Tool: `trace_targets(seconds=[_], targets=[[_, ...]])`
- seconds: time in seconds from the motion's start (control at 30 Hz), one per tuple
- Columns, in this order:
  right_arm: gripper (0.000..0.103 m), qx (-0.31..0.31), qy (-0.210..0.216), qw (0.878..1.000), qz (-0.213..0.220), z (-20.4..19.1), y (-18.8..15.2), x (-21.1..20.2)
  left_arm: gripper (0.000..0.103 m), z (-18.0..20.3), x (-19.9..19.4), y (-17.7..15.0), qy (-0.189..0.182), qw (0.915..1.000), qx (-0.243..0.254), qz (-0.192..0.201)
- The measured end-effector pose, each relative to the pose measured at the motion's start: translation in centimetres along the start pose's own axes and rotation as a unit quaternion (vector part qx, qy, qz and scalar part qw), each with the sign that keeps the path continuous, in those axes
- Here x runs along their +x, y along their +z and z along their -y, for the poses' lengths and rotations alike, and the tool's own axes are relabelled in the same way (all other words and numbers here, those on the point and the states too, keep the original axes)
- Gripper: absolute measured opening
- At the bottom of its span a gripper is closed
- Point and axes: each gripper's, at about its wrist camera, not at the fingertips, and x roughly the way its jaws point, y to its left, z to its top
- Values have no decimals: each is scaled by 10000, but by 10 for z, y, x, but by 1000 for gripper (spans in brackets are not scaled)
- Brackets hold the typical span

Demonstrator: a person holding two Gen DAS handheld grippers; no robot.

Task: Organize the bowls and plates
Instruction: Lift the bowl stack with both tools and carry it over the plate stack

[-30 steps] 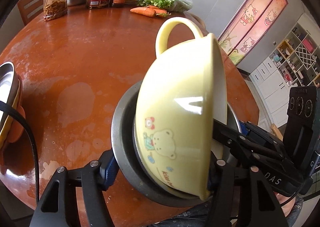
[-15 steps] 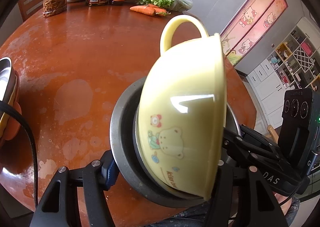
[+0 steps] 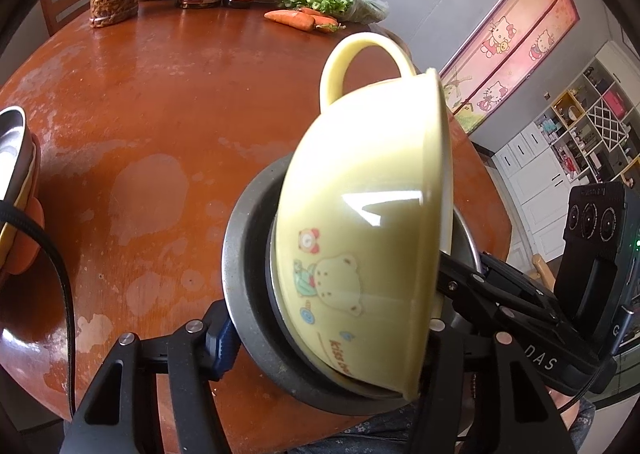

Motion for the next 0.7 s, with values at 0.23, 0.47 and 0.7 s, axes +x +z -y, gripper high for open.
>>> trace_targets(seconds=[0.23, 0.47, 0.7], targets=[[45, -6, 22, 10000, -40, -8, 3, 3, 60, -8, -8, 1, 12, 9999, -127, 41], [45, -130, 83, 9999, 27, -26, 9, 2, 60, -14, -30, -1, 50, 9996, -142, 255], [45, -337, 216, 9992, 87, -51, 18, 3, 60, -23, -56, 2, 194, 9983, -154, 520]])
